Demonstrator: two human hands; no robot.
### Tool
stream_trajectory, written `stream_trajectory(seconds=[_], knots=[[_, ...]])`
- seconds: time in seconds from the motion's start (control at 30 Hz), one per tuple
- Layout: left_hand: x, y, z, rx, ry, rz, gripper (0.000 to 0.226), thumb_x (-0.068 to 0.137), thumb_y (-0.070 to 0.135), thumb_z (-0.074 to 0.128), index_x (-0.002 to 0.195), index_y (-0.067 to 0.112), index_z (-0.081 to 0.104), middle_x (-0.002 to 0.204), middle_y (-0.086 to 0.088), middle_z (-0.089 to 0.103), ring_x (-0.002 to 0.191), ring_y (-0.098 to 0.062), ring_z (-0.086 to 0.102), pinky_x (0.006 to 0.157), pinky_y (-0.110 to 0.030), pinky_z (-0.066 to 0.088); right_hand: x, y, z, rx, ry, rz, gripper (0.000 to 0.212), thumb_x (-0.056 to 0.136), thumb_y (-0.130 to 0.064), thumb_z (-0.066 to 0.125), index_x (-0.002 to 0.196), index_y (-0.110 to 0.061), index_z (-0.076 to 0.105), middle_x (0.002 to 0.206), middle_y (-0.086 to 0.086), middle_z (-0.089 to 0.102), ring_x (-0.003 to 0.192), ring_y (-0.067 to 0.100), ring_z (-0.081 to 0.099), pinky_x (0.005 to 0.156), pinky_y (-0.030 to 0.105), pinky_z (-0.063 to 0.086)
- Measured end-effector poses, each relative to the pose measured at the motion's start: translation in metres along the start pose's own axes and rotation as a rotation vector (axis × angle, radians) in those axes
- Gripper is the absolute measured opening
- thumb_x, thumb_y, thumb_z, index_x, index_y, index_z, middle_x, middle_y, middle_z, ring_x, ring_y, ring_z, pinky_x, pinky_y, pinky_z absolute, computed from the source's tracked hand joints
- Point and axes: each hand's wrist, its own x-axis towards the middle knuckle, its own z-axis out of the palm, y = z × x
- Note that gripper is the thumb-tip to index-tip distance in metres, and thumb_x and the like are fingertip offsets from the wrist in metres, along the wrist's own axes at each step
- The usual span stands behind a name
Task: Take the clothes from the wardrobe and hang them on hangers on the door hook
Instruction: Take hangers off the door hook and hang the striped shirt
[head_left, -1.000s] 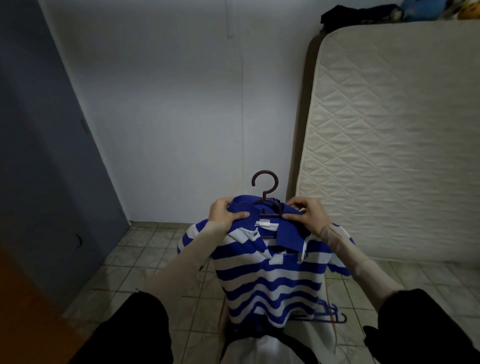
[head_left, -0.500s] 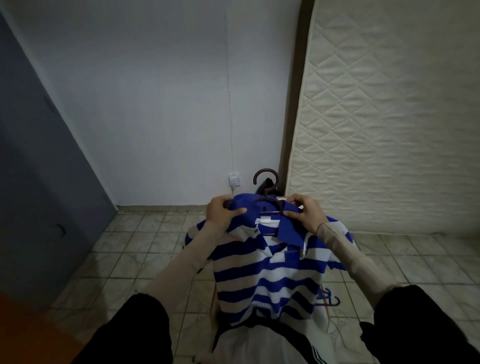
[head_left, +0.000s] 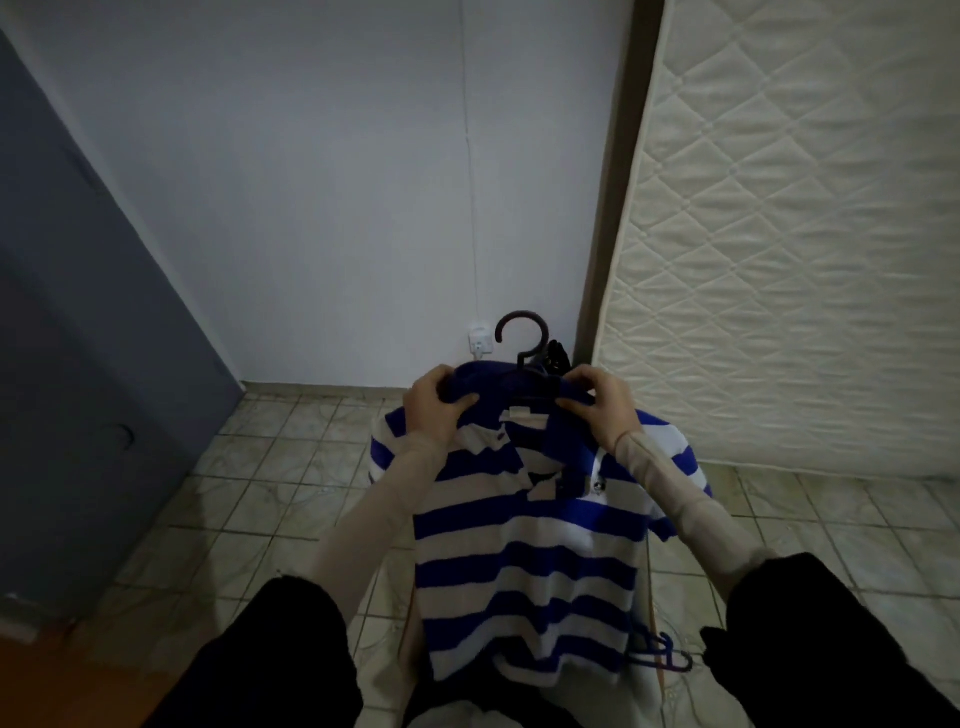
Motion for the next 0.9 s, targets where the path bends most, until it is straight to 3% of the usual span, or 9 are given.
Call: stream_trajectory(seconds=[0.13,0.27,0.37,0.6,0.73,0.9], knots=[[0.03,-0.003,0.016,0.007,0.038,-0.039,0.029,0.072,0.008,0.075,0.097,-0.001,0.062,0.099,-0.016,0.067,0.092,-0.028,0.061,0.081,-0.033,0.049,0.033,0.012,0.007,-0.023,0.003,0.028,0.022,0.078,-0.001,0.067,0.099,0.001,0.062,0.097,0.011,0.062,0.087,0.013,0.05,0.066,-0.004,0.033],[0.05,-0.014,0.037,-0.036,0.025,-0.095,0.028,0.073,0.006,0.073,0.098,0.001,0.061,0.101,-0.016,0.066,0.097,-0.03,0.06,0.087,-0.037,0.05,0.054,0.033,0.014,-0.053,-0.007,0.054,0.023,0.079,-0.003,0.067,0.1,0.0,0.062,0.098,0.012,0.062,0.086,0.012,0.049,0.063,0.007,0.032],[0.062,-0.021,0.051,-0.034,0.014,-0.105,0.033,0.075,0.006,0.072,0.105,0.001,0.06,0.106,-0.015,0.065,0.1,-0.027,0.059,0.088,-0.032,0.048,0.066,0.048,0.019,-0.061,-0.005,0.069,0.022,0.079,-0.003,0.067,0.1,-0.001,0.061,0.099,0.014,0.063,0.086,0.013,0.048,0.063,0.011,0.031],[0.081,-0.037,0.072,-0.03,-0.057,-0.14,0.043,0.075,0.003,0.072,0.116,0.002,0.057,0.118,-0.014,0.061,0.111,-0.025,0.055,0.087,-0.022,0.04,0.082,0.08,0.029,-0.094,-0.037,0.1,0.019,0.077,-0.004,0.068,0.095,-0.001,0.062,0.093,0.016,0.063,0.089,0.028,0.056,0.072,0.023,0.034],[0.083,-0.051,0.079,-0.016,-0.115,-0.168,0.046,0.075,0.0,0.071,0.118,0.004,0.056,0.12,-0.013,0.06,0.114,-0.023,0.054,0.087,-0.018,0.039,0.081,0.093,0.037,-0.125,-0.085,0.154,0.022,0.078,-0.004,0.068,0.098,-0.001,0.061,0.098,0.017,0.065,0.091,0.026,0.058,0.077,0.024,0.038],[0.076,-0.064,0.08,0.083,-0.187,-0.111,0.052,0.077,0.003,0.07,0.125,0.005,0.051,0.126,-0.013,0.057,0.119,-0.024,0.052,0.097,-0.024,0.04,0.078,0.097,0.041,-0.189,-0.17,0.243,0.03,0.077,-0.008,0.07,0.104,-0.007,0.058,0.1,0.013,0.065,0.093,0.027,0.06,0.086,0.035,0.046]])
